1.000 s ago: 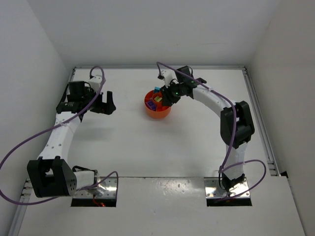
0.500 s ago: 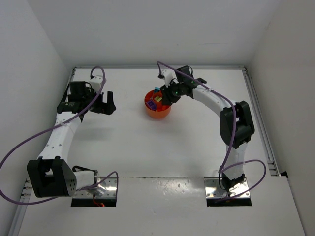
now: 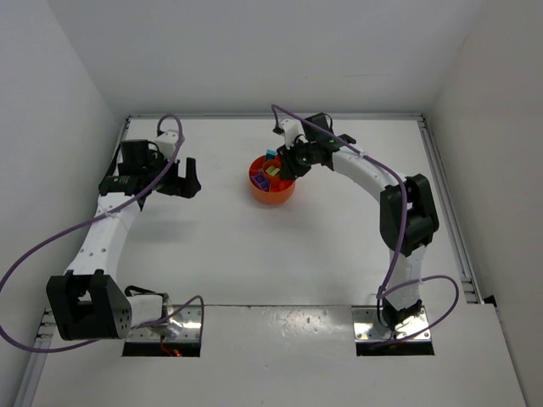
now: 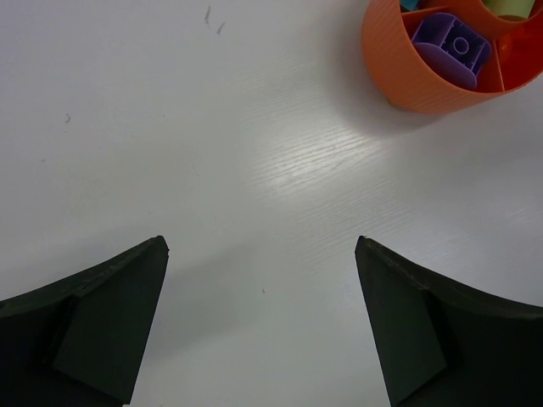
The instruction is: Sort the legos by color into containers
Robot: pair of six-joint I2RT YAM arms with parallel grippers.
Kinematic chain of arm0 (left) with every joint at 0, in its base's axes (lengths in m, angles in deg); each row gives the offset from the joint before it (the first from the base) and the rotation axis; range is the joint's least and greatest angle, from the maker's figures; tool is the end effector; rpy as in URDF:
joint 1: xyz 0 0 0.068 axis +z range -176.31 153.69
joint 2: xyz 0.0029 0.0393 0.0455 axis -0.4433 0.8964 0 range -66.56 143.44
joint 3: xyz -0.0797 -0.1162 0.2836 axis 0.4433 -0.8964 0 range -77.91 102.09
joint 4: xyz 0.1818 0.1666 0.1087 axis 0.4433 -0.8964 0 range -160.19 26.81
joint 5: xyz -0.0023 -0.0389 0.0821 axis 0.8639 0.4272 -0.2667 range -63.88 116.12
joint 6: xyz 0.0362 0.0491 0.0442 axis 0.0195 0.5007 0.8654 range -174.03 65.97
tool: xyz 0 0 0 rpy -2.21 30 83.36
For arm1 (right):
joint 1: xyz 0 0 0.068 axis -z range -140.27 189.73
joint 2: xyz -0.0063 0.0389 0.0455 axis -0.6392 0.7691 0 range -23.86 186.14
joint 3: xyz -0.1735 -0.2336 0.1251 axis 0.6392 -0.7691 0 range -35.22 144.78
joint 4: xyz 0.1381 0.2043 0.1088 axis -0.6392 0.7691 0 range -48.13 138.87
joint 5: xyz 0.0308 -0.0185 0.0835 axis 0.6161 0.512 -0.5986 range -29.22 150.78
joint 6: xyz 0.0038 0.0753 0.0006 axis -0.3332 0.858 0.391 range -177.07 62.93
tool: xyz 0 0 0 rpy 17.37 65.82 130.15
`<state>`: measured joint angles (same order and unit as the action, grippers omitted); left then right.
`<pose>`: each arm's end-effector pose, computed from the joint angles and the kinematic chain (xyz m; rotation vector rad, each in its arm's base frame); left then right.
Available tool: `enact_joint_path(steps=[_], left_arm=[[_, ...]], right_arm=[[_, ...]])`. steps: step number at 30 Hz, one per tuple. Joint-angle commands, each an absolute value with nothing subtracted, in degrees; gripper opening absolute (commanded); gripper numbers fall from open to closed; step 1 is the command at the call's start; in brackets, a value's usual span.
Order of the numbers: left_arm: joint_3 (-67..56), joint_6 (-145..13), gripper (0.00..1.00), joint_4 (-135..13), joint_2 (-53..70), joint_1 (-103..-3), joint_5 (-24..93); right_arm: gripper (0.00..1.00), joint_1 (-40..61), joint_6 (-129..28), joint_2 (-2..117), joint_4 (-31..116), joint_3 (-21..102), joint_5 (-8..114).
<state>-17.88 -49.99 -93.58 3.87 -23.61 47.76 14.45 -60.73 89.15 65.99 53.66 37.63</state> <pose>0.2783 -0.0103 0.3311 0.2221 2.2378 -0.3672 0.4279 0.2298 0.2503 -0.7880 2.2964 0.6602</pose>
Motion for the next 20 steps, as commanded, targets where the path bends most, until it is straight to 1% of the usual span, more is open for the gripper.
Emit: enact_joint_path(steps=[1, 2, 4, 5, 6, 8, 9, 11, 12, 13, 17, 20], left_arm=[[-15.95, -49.29, 0.99, -92.89, 2.7, -24.29, 48.97], [-15.95, -49.28, 0.99, -92.89, 2.17, -24.9, 48.97], [-15.95, -48.58, 0.99, -92.89, 2.17, -25.52, 47.39], [-15.95, -48.58, 0.99, -92.89, 2.17, -25.52, 46.6], [-15.95, -47.97, 0.99, -92.89, 2.17, -25.52, 45.46], [-15.95, -47.26, 0.99, -93.42, 2.17, -25.52, 44.84], [-15.95, -47.26, 0.99, -93.42, 1.47, -25.52, 44.84], [-16.47, -46.73, 0.99, -93.42, 0.94, -25.52, 44.84], [-16.47, -46.73, 0.99, -93.42, 0.94, -25.52, 44.84], [-16.47, -46.73, 0.99, -93.42, 0.94, -25.52, 44.84], [-16.47, -47.26, 0.99, -93.42, 2.25, -25.52, 44.31], [-17.0, -46.73, 0.99, -92.9, 2.26, -25.52, 44.84]], right_arm=[[0.34, 14.16, -59.7, 85.13, 65.51, 55.84, 37.58], [0.34, 14.16, -59.7, 85.12, 66.04, 55.84, 38.19], [0.38, 15.29, -58.83, 83.64, 67.53, 55.84, 38.2], [0.41, 16.08, -58.83, 83.63, 68.15, 55.31, 39.41], [0.47, 16.78, -58.83, 82.85, 68.94, 55.31, 42.39], [0.51, 17.66, -58.83, 81.44, 72.19, 54.0, 45.65], [0.6, 18.28, -58.83, 80.56, 72.72, 53.03, 45.67], [0.68, 20.48, -58.3, 76.79, 72.72, 48.73, 47.16], [0.76, 21.27, -58.3, 75.38, 72.03, 45.76, 47.86], [0.78, 22.84, -58.3, 74.15, 72.02, 44.42, 48.65], [0.82, 26.98, -57.16, 69.31, 71.49, 39.85, 49.18], [0.83, 29.62, -57.16, 65.53, 71.49, 37.12, 49.71]])
